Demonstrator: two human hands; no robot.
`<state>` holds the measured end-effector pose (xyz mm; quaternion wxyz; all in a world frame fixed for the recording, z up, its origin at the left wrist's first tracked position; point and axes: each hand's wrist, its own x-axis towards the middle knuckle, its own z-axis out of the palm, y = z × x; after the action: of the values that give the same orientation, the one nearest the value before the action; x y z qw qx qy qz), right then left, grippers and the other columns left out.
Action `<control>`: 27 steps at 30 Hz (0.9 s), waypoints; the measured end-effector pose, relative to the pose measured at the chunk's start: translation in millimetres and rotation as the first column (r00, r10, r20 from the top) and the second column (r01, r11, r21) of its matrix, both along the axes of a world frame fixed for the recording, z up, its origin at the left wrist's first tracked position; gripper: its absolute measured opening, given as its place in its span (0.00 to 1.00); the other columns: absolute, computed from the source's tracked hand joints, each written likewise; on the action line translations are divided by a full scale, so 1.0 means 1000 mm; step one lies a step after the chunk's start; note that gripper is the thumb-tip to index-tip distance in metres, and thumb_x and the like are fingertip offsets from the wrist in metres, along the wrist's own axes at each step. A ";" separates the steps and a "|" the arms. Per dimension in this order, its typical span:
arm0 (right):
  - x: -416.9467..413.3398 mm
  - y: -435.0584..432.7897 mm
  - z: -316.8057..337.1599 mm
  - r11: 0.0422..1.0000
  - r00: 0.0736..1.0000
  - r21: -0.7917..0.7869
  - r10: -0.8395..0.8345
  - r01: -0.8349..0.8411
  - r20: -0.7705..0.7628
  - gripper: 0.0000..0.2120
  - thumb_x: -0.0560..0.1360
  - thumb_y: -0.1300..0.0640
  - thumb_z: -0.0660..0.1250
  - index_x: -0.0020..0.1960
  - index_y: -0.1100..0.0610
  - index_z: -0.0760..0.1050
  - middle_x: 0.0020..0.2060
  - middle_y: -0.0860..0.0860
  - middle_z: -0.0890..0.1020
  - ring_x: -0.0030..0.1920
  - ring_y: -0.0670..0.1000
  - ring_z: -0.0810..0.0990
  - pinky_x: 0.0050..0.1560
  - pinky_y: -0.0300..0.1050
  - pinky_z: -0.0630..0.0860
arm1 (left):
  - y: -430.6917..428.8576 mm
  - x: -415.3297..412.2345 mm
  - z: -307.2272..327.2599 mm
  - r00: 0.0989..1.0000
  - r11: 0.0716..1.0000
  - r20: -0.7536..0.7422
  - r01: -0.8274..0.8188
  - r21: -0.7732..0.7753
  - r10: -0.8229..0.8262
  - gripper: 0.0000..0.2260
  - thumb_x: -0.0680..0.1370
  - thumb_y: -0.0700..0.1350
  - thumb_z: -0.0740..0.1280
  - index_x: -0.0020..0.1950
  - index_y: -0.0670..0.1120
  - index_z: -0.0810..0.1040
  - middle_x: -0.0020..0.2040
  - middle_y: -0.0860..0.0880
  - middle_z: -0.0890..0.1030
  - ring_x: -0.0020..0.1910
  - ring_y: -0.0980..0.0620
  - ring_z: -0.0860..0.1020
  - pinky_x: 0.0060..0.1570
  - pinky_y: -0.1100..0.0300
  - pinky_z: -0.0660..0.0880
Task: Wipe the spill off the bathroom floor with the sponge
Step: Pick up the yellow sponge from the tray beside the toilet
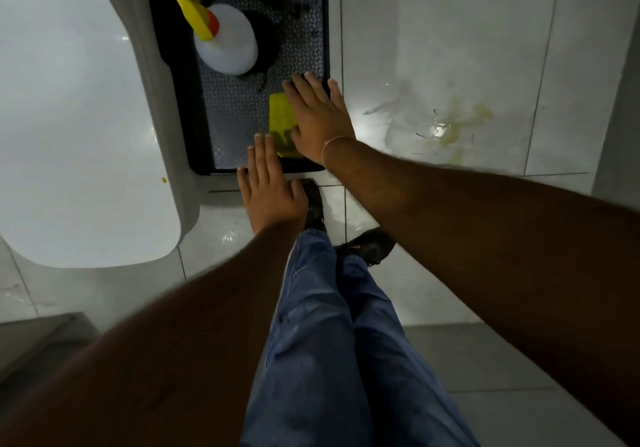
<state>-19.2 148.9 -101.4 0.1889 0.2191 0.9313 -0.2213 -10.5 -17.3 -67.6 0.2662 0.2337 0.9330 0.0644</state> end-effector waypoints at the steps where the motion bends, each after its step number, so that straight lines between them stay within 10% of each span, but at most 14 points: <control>1: -0.002 0.002 0.000 1.000 1.000 0.011 -0.002 0.001 0.011 0.38 0.77 0.47 0.65 0.82 0.55 0.56 0.81 0.53 0.60 0.82 0.56 0.56 0.83 0.60 0.49 | 0.000 -0.002 -0.001 1.000 0.999 0.000 -0.028 0.021 0.028 0.38 0.77 0.47 0.57 0.86 0.47 0.46 0.87 0.50 0.47 0.86 0.50 0.46 0.84 0.43 0.44; 11: -0.033 0.002 0.016 0.997 0.995 0.079 -0.016 0.009 0.099 0.25 0.75 0.48 0.71 0.69 0.55 0.75 0.68 0.56 0.76 0.71 0.59 0.72 0.79 0.55 0.57 | -0.003 -0.022 -0.006 1.000 0.993 0.002 -0.025 0.117 0.025 0.37 0.78 0.48 0.55 0.86 0.48 0.48 0.87 0.49 0.50 0.86 0.50 0.47 0.83 0.41 0.45; 16: -0.034 0.011 0.024 0.969 0.983 -0.180 -0.154 0.170 0.103 0.16 0.74 0.57 0.73 0.60 0.57 0.79 0.61 0.56 0.81 0.60 0.58 0.81 0.60 0.51 0.80 | 0.001 -0.038 -0.005 0.995 0.987 -0.034 0.093 0.131 -0.089 0.36 0.79 0.48 0.55 0.86 0.48 0.48 0.87 0.49 0.51 0.86 0.50 0.49 0.83 0.41 0.46; 20: -0.010 0.011 0.034 0.846 0.928 -0.404 -0.370 0.348 0.025 0.14 0.73 0.55 0.74 0.55 0.58 0.76 0.55 0.56 0.79 0.51 0.54 0.79 0.45 0.45 0.72 | 0.008 -0.046 0.005 0.986 0.976 -0.058 0.161 0.146 -0.154 0.36 0.78 0.49 0.53 0.86 0.49 0.48 0.87 0.50 0.51 0.86 0.50 0.50 0.83 0.40 0.47; 23: 0.020 0.004 0.048 0.637 0.785 -0.569 -0.619 0.521 0.026 0.07 0.75 0.56 0.72 0.50 0.55 0.75 0.50 0.53 0.79 0.46 0.51 0.80 0.44 0.45 0.78 | 0.019 -0.042 0.018 0.961 0.949 -0.075 0.276 0.156 -0.267 0.39 0.76 0.49 0.55 0.86 0.49 0.47 0.87 0.49 0.50 0.86 0.51 0.49 0.83 0.40 0.47; 27: 0.074 0.007 0.074 -0.089 0.293 -0.814 -0.906 0.574 0.305 0.12 0.77 0.67 0.65 0.52 0.51 0.78 0.46 0.49 0.83 0.47 0.48 0.84 0.52 0.49 0.84 | 0.050 -0.019 0.036 0.848 0.825 -0.098 0.530 0.196 -0.521 0.44 0.73 0.49 0.59 0.86 0.52 0.41 0.87 0.48 0.50 0.86 0.48 0.49 0.83 0.39 0.48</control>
<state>54.5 155.8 -27.5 -0.0637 0.5435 0.4115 -0.7288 -29.2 32.8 -31.5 0.2279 0.5099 0.8251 0.0847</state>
